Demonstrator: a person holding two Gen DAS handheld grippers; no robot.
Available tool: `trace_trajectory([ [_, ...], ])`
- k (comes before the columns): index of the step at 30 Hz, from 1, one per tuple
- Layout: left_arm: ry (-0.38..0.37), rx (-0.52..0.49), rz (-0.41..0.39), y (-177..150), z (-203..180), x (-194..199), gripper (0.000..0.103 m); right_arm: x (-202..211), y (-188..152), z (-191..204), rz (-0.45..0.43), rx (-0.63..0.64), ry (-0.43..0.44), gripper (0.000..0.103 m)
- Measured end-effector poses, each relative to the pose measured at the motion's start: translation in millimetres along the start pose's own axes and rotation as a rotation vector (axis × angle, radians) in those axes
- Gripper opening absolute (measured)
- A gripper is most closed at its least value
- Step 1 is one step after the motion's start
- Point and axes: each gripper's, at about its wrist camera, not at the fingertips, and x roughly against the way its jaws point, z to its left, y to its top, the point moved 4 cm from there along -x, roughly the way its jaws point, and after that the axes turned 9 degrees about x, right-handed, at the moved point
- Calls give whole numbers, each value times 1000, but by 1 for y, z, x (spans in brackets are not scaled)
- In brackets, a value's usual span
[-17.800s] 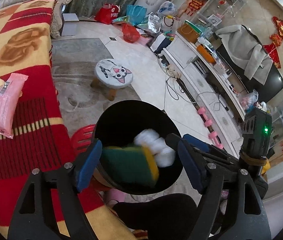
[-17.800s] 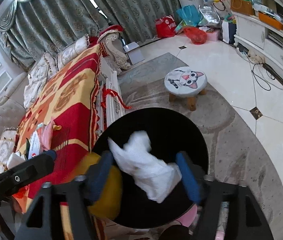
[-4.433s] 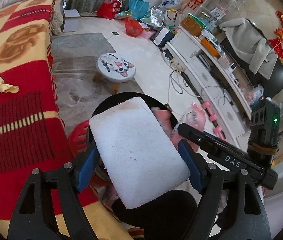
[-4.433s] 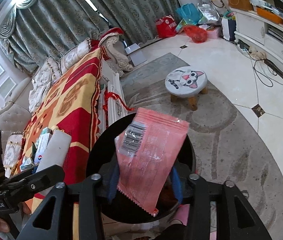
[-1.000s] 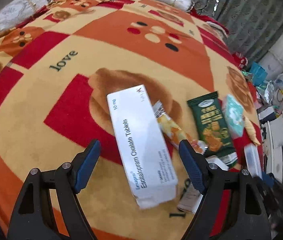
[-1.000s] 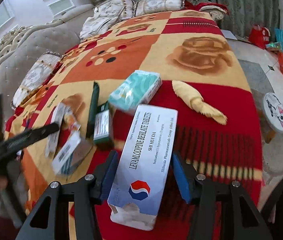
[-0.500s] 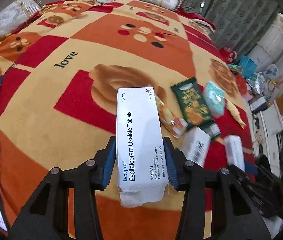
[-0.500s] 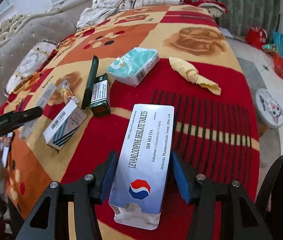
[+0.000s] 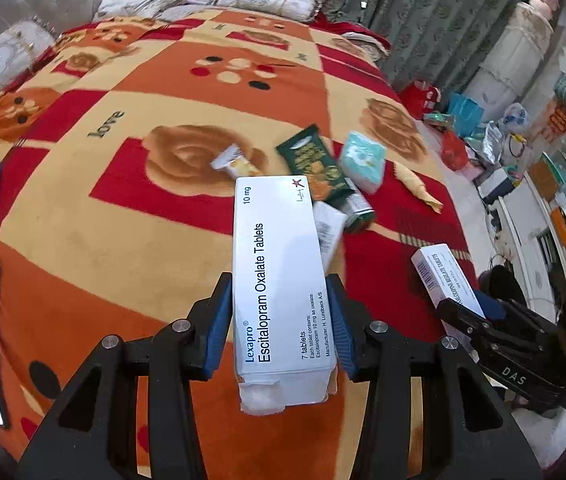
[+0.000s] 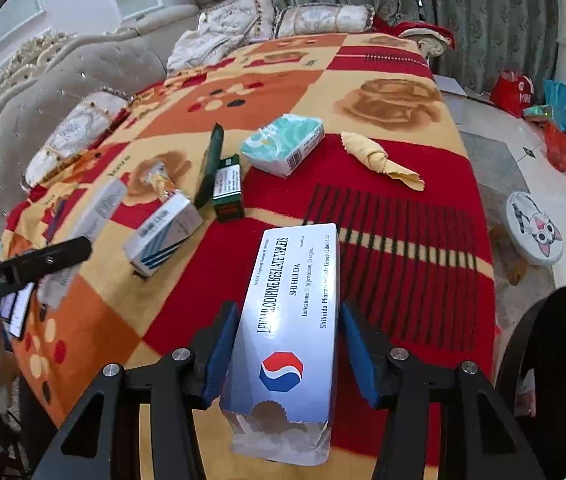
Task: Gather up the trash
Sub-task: 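Carry both medicine boxes in the two tools over the black bin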
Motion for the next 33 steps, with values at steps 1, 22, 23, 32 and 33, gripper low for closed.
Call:
trace_trajectory([
  [1,-2,-11,-5,-1,-4,2,43,4,-1,0,-7,-4,2,51],
  [22,-57,-161,-30,-20,-82,14,43,63,-14,-19,-103,-59,-19,51],
  [23,-58,-167,-29,-20,-85,13,43,64,-15,-20,-105,-62,-20,51],
  [32,-63,-204,-17,-26,-104,8,43,71,-19,-31,-113,-78,-25,51],
  [33,-64,-207,-16,-26,-105,7,43,72,-19,-32,-114,-80,-27,51],
])
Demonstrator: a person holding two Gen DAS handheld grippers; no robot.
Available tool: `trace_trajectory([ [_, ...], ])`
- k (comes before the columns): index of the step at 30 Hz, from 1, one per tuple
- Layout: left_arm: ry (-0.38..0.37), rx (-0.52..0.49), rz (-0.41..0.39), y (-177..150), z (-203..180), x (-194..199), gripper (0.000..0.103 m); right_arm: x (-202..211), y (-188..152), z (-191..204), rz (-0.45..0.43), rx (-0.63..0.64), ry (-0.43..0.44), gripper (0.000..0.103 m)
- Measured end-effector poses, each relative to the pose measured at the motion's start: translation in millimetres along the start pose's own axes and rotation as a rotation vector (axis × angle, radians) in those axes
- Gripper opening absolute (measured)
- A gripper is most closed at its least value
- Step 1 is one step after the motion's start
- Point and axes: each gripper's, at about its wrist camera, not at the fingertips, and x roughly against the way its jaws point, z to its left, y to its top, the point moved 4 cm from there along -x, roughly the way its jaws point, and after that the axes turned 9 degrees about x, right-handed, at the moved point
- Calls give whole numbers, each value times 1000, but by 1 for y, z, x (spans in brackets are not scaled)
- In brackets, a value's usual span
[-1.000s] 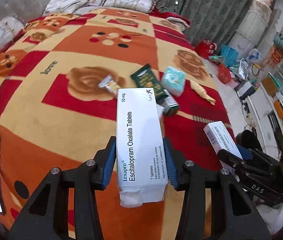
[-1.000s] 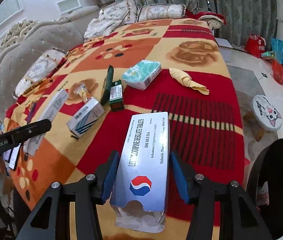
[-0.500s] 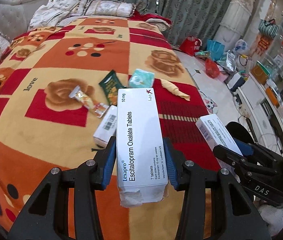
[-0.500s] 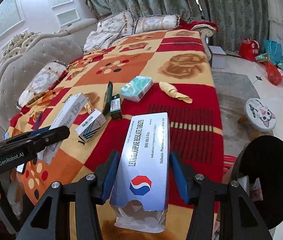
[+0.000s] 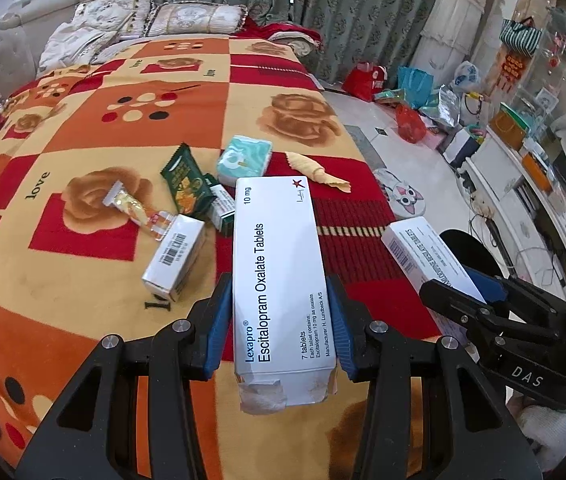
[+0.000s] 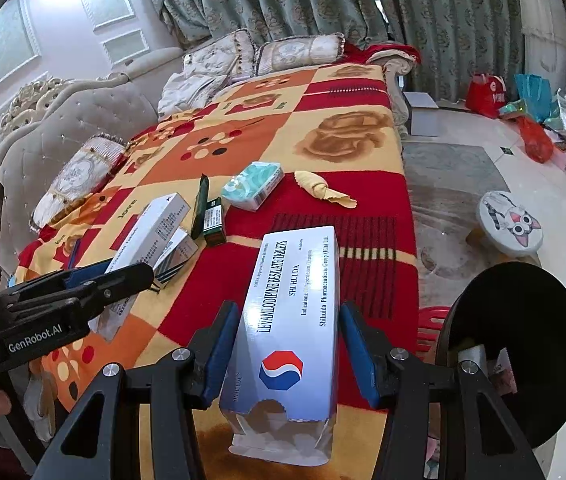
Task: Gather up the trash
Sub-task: 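Carry both medicine boxes in the two tools over the black bin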
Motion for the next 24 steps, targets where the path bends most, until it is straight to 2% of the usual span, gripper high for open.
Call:
trace_trajectory([
  [14,-27,-52,22,-3,-33,-12,43,15,-6,-29,-9,-49,-37,51],
  [24,-64,-99,58,-8,-72,-27,43,29,-21,-65,-15,-118,-77,51],
])
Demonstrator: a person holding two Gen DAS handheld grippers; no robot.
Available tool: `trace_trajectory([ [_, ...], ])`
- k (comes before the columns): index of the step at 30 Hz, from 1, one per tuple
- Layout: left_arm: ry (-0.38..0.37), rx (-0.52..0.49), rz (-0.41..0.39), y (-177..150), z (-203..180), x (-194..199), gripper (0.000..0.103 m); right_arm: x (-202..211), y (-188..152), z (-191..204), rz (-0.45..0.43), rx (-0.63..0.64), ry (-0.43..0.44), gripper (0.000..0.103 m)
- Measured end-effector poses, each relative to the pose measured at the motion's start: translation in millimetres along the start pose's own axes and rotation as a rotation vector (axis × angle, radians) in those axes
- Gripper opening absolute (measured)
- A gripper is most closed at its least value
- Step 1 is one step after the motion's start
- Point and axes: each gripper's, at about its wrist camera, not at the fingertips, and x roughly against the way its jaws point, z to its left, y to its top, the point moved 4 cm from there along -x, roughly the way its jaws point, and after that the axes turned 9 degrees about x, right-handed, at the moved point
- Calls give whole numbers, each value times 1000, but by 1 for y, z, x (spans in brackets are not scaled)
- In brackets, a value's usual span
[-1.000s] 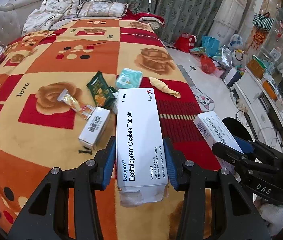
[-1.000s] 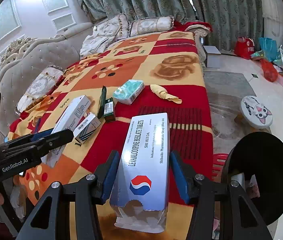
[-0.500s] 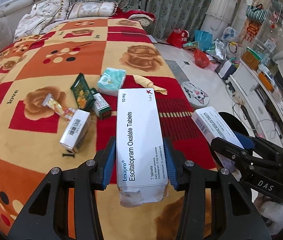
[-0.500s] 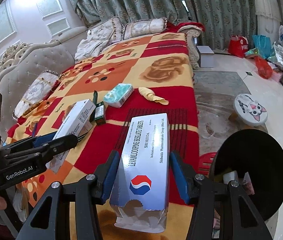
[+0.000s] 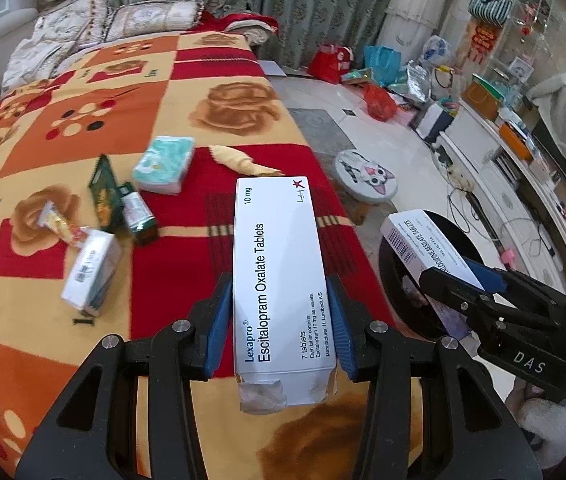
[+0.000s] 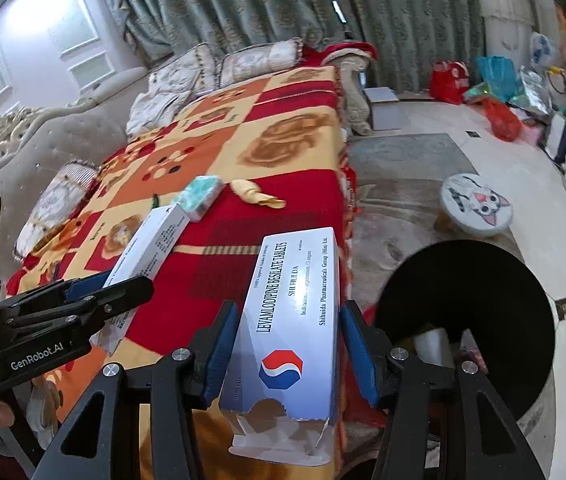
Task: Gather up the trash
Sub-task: 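Carry both medicine boxes in the two tools over the black bin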
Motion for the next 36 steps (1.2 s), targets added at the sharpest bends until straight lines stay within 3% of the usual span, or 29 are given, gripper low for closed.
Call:
trace_trajectory([
  [19,-139,-100,135,-12,-92,-59,43,15,-38,-111,32,-214,-120,51],
  [36,-198,-134,202,-17,-132,-95,44,11,-52,-146,42,-304,-146,51],
])
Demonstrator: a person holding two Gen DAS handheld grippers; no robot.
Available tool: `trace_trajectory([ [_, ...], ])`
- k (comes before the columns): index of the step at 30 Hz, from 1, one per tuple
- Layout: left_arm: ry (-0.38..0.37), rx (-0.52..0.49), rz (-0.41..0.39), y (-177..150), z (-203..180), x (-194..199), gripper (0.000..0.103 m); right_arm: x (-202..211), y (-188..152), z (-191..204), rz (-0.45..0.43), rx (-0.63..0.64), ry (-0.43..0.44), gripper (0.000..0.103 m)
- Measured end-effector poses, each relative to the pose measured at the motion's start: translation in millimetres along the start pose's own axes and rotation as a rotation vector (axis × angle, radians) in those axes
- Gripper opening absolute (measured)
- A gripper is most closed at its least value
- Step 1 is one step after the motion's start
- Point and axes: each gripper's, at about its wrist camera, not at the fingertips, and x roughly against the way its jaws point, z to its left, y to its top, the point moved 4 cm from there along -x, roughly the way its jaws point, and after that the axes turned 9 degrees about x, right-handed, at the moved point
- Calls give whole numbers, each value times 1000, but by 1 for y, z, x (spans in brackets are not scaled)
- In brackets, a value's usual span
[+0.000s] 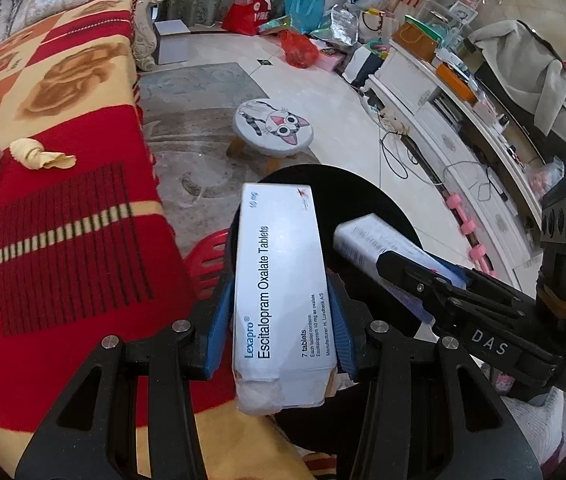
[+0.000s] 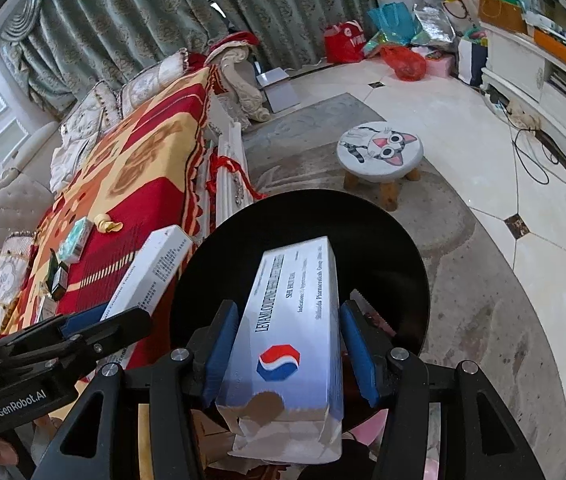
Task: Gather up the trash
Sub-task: 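Carry both medicine boxes in the two tools over the black bin, then open both tools to drop the two medicine boxes into the bin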
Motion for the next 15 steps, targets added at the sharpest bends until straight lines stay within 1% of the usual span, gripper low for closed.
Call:
trace_trajectory([
  [5,-27,4,0,3,-1,0,44,0,0,-5,3,-23,-4,51],
  [6,-30,5,2,3,-1,0,45,0,0,-6,6,-25,-4,51],
  [9,-36,14,8,1,2,2,53,0,-1,-5,13,-29,-4,51],
  [15,-11,19,-6,-3,8,12,53,-1,-3,2,21,-17,1,51],
])
